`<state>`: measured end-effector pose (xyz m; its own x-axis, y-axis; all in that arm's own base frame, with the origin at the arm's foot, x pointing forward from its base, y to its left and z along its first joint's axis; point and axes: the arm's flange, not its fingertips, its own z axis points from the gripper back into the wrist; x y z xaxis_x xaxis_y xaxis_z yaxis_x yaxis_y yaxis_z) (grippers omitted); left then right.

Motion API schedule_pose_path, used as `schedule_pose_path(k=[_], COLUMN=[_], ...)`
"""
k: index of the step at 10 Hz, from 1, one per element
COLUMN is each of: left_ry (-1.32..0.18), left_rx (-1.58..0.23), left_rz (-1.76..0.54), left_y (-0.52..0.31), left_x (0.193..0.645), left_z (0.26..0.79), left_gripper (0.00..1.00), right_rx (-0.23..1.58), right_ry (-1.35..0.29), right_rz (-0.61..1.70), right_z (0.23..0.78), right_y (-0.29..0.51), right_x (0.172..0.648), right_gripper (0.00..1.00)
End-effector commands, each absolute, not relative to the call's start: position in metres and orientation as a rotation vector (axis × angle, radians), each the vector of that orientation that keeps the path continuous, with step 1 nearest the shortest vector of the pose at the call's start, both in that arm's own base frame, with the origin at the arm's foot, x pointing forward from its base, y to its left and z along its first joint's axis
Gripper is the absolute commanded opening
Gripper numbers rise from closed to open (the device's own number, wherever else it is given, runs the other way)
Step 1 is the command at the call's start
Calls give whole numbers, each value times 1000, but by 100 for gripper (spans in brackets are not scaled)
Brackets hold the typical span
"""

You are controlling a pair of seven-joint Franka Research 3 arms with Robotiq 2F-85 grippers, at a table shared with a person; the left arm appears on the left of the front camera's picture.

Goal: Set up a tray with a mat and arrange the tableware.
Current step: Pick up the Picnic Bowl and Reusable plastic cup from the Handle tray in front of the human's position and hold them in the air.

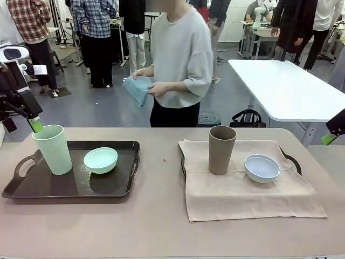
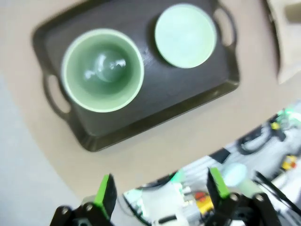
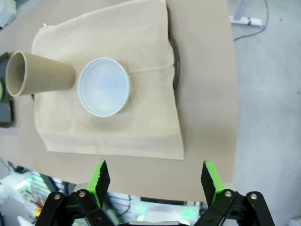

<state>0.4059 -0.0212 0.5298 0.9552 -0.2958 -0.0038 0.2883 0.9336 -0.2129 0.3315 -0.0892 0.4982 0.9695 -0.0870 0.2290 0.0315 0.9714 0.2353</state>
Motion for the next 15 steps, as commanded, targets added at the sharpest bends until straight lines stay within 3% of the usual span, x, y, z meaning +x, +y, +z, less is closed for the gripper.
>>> schedule_pose_path(k=[1, 5, 8, 11, 15], left_ry=[-70, -124, -169, -100, -159], left_rx=[-429, -696, -888, -1043, -1039], left_rz=[-249, -130, 104, 117, 101], left_y=[19, 106, 182, 237, 247], left_x=[397, 374, 352, 327, 319], left_z=[525, 499, 481, 462, 457], left_gripper=[100, 100, 100, 100, 100], right_rx=[443, 718, 938, 957, 995], right_ry=[-255, -248, -255, -227, -203], right_rz=[-99, -249, -335, -351, -377], right_z=[510, 509, 501, 494, 486], right_y=[-121, -185, -237, -253, -256], right_x=[327, 301, 290, 273, 249], right_gripper=[100, 100, 100, 100, 100])
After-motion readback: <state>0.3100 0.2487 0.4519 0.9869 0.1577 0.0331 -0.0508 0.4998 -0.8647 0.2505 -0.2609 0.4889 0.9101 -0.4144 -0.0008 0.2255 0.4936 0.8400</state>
